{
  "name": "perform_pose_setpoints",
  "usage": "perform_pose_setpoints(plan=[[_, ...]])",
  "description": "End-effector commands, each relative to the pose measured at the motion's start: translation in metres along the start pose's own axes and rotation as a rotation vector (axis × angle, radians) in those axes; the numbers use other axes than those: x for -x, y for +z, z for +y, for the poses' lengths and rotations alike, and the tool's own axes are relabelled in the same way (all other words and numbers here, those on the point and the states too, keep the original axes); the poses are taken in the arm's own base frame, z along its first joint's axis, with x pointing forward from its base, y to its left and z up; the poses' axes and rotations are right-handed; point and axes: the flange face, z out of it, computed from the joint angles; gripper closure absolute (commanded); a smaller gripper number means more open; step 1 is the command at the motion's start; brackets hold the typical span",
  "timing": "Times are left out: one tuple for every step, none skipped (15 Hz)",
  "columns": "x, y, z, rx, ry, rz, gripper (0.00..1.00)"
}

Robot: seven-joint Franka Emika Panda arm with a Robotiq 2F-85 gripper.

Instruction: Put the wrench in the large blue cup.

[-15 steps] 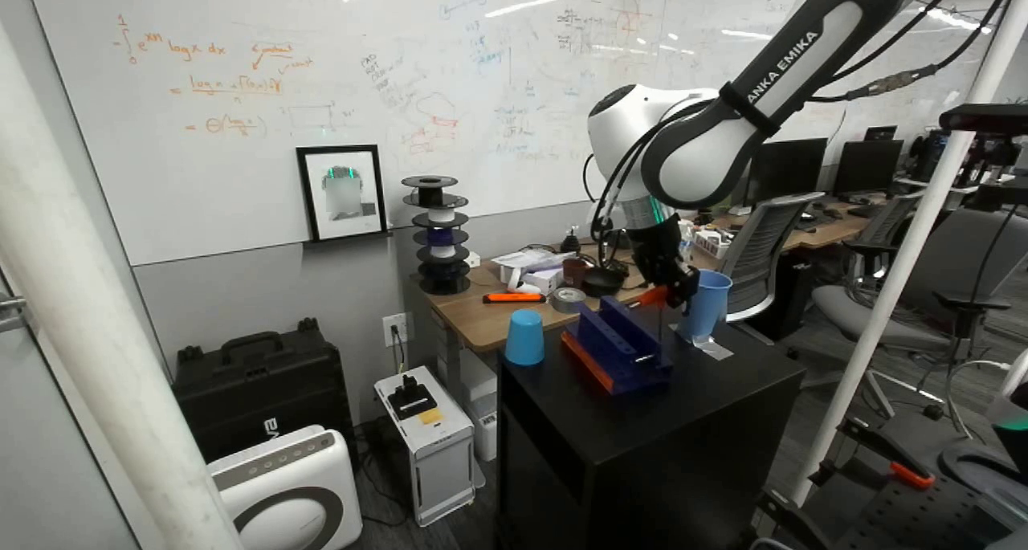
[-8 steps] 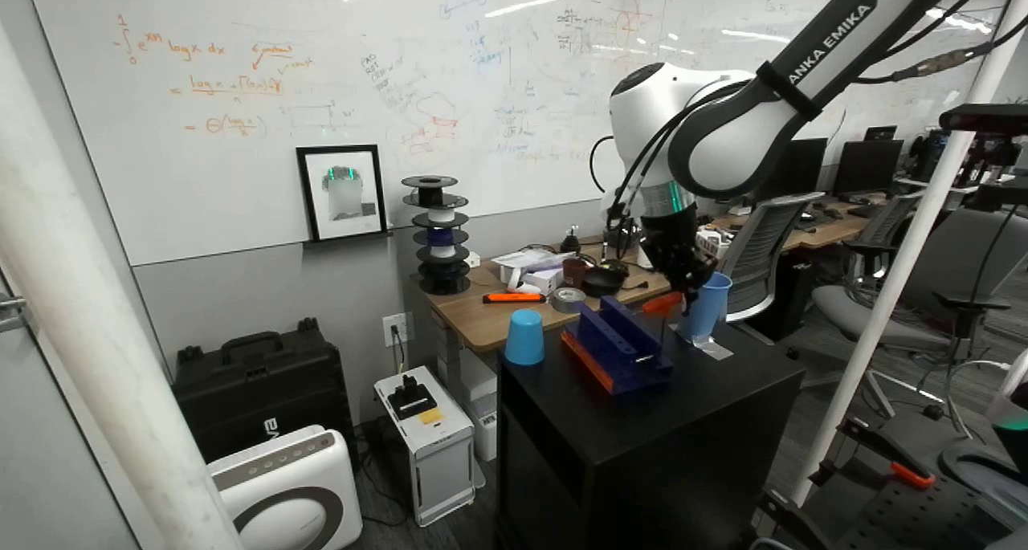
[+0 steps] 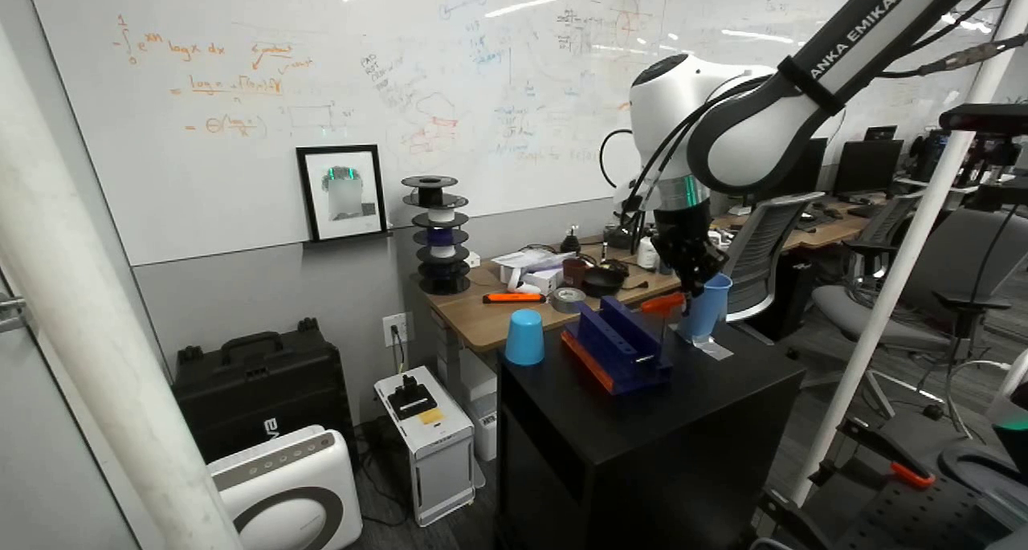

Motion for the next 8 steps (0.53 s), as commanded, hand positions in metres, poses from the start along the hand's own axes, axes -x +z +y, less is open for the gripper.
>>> perform_pose_setpoints(plan=[[0.005,-0.012,-0.002,0.05,-0.004,0.022,0.49],[0.004,-0.014,-0.002,0.062,-0.005,0.024,0.42],[0.002,-0.015,-0.001,0.072,-0.008,0.03,0.33],[0.0,-0.016,0.0,0.083,-0.009,0.037,0.27],[-0.005,-0.016,0.001,0.098,-0.01,0.047,0.19],[-0.009,-0.016,0.003,0.108,-0.014,0.055,0.11],[-0.016,-0.016,0.004,0.119,-0.018,0.07,0.05],[-0.022,-0.015,0.004,0.128,-0.022,0.081,0.0]])
